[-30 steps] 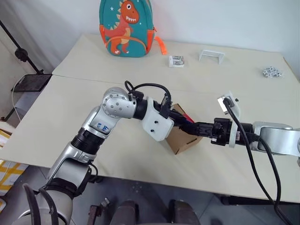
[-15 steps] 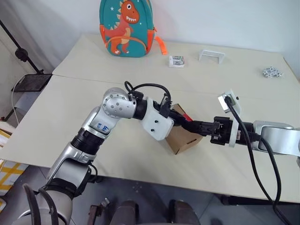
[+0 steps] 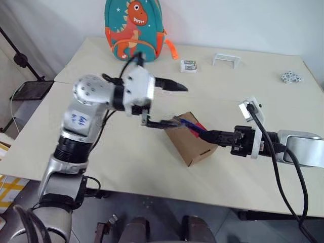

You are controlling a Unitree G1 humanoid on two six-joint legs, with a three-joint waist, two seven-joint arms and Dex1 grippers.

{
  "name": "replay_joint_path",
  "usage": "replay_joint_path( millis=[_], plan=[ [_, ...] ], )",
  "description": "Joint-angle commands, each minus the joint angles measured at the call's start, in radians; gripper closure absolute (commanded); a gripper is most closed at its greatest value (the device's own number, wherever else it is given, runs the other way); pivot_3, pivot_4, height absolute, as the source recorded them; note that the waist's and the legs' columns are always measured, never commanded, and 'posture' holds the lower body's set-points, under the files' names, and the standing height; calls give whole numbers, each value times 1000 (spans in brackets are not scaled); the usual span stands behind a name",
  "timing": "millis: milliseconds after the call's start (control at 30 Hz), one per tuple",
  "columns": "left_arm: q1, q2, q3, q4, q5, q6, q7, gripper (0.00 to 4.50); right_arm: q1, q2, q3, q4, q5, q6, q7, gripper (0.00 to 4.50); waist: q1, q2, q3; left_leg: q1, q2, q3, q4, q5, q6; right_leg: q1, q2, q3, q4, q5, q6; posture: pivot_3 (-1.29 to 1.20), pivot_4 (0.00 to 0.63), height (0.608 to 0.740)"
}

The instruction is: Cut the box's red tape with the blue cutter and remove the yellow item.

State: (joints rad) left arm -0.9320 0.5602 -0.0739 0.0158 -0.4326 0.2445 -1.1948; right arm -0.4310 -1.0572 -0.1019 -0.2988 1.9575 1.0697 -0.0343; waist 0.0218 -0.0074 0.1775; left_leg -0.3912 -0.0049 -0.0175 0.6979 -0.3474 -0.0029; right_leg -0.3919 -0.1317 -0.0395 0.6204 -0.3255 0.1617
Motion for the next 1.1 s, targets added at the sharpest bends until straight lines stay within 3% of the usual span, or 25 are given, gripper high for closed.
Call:
replay_joint_path(
  millis=[33, 100, 200, 300, 367, 600, 733, 1100],
  plan=[
    [14, 36, 74, 10, -41, 93, 45, 378, 40, -51, -104, -29, -24, -2, 46, 4378, 4, 0, 0, 0, 0, 0, 0, 0, 0, 0, 0, 0, 0, 0, 0, 0, 150, 740],
    [36, 57, 94, 26, -37, 154, 80, 378, 80, -79, -154, -41, -70, 6, 79, 4378, 5, 0, 0, 0, 0, 0, 0, 0, 0, 0, 0, -1, 0, 0, 0, 0, 150, 740],
    [95, 77, 102, 36, -13, 172, 110, 938, 147, -107, -232, -68, -134, 9, 126, 4378, 2, 0, 0, 0, -1, 0, 0, 0, 0, 0, 0, -1, 0, 0, 0, 0, 150, 740],
    [174, 80, 67, 18, 42, 205, 169, 1799, 253, -140, -338, -131, -275, 29, 201, 4378, 5, 0, 0, 0, -1, 0, -1, 0, 0, 0, 0, -1, 0, 0, 0, 0, 150, 740],
    [207, 55, 58, -22, 35, 219, 194, 2411, 320, -140, -391, -205, -454, -28, 311, 4378, 5, 0, 0, 0, -1, 0, -1, 0, 0, 0, 0, -1, 1, 0, 0, 0, 150, 740],
    [214, -106, -22, -73, 39, 329, 315, 4385, 350, -148, -438, -284, -486, -3, 287, 4378, 6, 0, 0, 0, -2, 1, 1, 0, 0, 1, 0, 0, 1, 0, 1, 0, 150, 740],
    [186, -158, -60, -35, 65, 320, 344, 4500, 284, -173, -398, -281, -439, 0, 206, 4378, -2, 0, 0, 1, -1, 2, -1, 0, 0, 0, 0, 0, 1, 1, 0, 0, 150, 740],
    [113, -241, -208, 169, 240, 187, 348, 4500, 52, -136, -115, -224, -329, -7, -108, 4378, 5, 0, 0, 1, -2, 2, 0, 0, 0, 0, 0, -1, 0, 1, 0, 0, 150, 740]
  ],
)
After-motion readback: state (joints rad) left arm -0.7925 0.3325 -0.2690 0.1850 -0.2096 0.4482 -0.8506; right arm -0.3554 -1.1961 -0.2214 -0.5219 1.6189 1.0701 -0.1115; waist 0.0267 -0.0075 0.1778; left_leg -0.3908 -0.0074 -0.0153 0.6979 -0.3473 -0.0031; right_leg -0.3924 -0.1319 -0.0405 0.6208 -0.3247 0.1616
